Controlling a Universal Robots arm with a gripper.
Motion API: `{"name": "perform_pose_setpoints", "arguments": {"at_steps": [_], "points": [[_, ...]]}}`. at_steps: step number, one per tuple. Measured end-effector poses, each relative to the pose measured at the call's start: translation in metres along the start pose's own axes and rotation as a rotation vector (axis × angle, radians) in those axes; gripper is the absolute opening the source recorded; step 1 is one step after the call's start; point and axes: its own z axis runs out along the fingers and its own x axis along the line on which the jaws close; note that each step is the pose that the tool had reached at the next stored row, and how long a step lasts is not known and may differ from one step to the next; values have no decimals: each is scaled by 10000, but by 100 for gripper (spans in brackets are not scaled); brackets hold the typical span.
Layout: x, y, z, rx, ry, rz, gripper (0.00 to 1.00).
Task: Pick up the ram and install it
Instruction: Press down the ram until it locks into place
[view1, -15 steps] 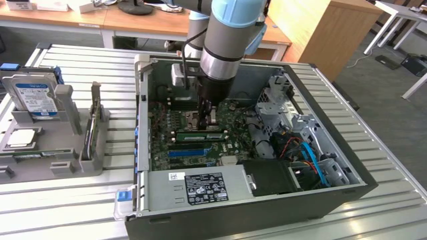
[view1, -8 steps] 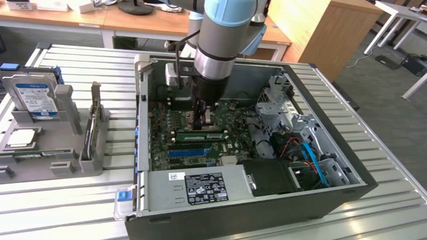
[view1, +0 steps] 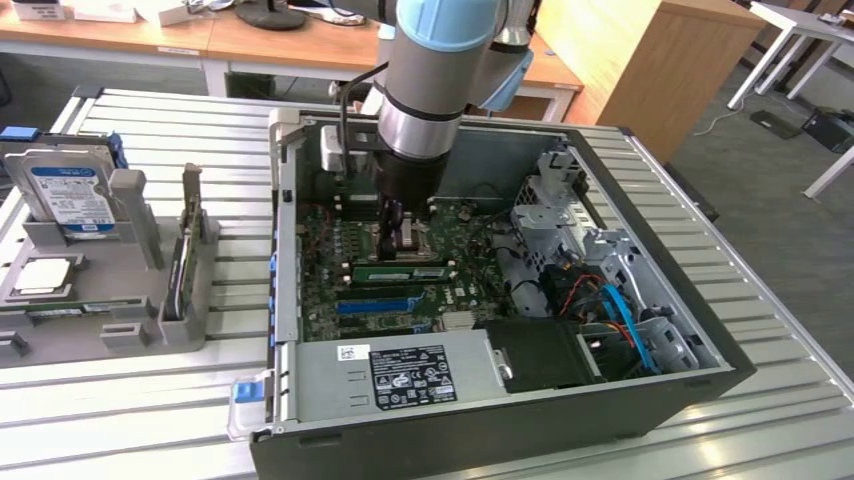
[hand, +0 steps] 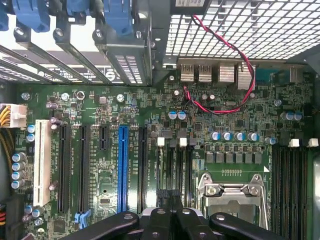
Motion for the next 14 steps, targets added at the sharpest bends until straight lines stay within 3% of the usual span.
{"name": "perform_pose_setpoints", "arguments": {"at_steps": [14], "points": [[24, 0, 14, 0, -1, 0, 11]]}}
